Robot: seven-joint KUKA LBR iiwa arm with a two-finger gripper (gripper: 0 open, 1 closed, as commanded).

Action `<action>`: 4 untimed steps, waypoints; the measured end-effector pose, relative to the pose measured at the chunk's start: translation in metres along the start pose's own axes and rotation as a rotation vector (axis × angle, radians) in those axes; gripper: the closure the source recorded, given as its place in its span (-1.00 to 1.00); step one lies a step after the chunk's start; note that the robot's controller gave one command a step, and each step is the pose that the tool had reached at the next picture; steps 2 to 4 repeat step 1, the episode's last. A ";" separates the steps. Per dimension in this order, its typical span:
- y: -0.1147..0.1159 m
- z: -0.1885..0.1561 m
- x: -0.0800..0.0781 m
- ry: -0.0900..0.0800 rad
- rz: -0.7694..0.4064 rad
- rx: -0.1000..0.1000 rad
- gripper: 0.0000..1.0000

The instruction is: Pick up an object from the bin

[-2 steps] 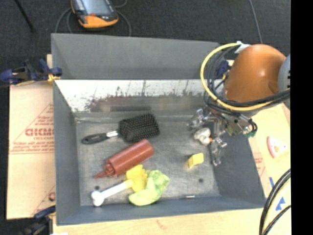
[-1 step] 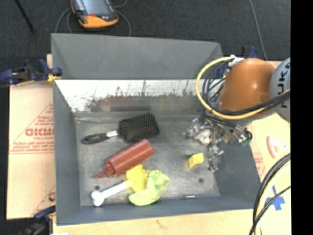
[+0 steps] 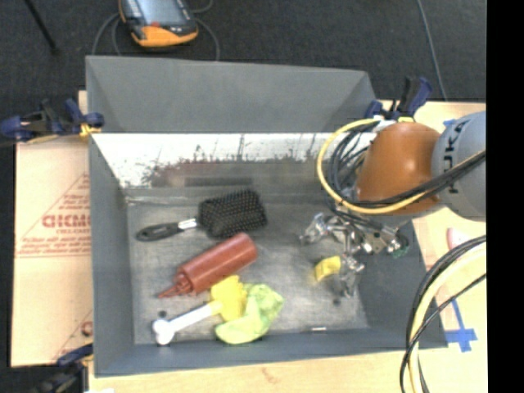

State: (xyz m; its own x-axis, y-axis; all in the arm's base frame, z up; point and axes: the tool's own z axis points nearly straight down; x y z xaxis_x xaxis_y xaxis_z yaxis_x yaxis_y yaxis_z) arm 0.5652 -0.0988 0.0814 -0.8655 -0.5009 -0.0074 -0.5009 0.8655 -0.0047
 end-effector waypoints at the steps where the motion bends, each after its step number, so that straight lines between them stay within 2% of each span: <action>1: -0.006 0.010 0.011 0.000 -0.520 -0.001 1.00; 4: -0.006 0.010 0.011 0.000 -0.520 -0.001 1.00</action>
Offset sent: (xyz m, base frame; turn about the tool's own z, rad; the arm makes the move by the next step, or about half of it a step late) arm 0.0000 0.0000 0.0000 0.0000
